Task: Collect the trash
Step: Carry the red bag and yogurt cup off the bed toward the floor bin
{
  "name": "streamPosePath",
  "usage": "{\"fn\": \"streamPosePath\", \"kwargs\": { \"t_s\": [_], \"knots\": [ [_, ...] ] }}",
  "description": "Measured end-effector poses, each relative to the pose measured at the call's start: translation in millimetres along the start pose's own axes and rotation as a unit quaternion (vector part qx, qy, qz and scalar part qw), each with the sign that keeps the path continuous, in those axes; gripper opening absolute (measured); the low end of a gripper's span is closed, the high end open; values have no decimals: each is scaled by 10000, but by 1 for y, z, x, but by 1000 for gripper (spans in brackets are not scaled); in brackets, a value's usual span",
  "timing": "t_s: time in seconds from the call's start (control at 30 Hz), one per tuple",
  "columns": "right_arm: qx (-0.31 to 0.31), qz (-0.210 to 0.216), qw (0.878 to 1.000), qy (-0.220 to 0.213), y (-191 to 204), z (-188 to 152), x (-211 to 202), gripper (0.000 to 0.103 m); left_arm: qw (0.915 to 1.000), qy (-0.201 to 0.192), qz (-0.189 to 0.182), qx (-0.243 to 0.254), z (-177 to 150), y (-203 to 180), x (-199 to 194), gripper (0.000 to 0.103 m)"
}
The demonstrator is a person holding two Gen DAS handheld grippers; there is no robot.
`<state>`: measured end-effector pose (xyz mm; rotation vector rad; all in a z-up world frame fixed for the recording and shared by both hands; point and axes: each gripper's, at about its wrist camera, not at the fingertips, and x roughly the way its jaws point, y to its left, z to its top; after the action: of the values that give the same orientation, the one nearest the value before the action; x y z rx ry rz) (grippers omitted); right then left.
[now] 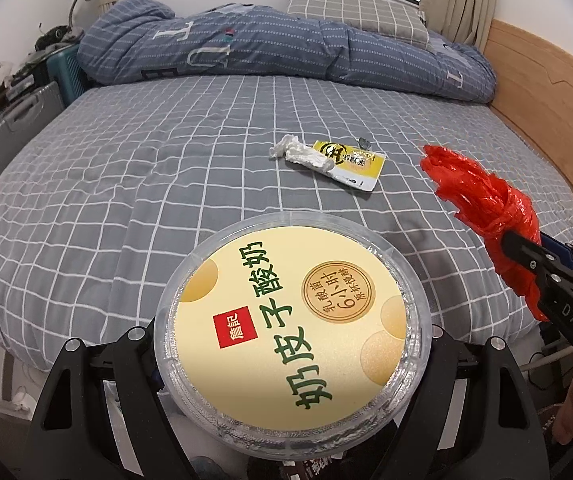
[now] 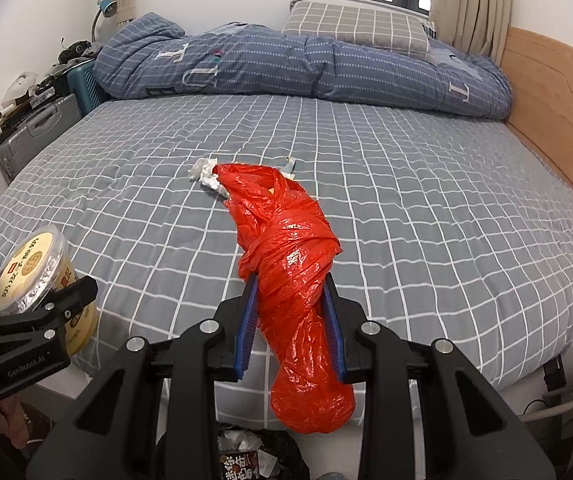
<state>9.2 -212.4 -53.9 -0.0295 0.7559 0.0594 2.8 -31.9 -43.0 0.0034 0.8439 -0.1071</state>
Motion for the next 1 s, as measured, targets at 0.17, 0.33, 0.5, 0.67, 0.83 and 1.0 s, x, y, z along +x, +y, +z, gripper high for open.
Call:
{"fn": "streamPosePath", "kwargs": {
  "t_s": [0.17,0.33,0.5,0.67,0.83,1.0],
  "knots": [
    [12,26,10000,49,2,-11,-4,29,10000,17,17,-24,-5,2,-4,79],
    [58,95,9998,143,5,-22,-8,29,9999,93,65,3,-14,1,-6,79],
    [127,171,9995,227,6,-34,-13,30,9998,179,99,-10,-27,2,-11,79],
    [181,237,9991,295,6,-45,-19,30,9998,199,85,10,-40,-1,-20,79],
    [188,277,9988,365,9,-57,-25,30,9997,232,49,-3,-52,-6,-28,79],
    [126,314,9985,440,17,-71,-31,30,9995,324,32,-30,-69,-7,-34,79]
  ]
}}
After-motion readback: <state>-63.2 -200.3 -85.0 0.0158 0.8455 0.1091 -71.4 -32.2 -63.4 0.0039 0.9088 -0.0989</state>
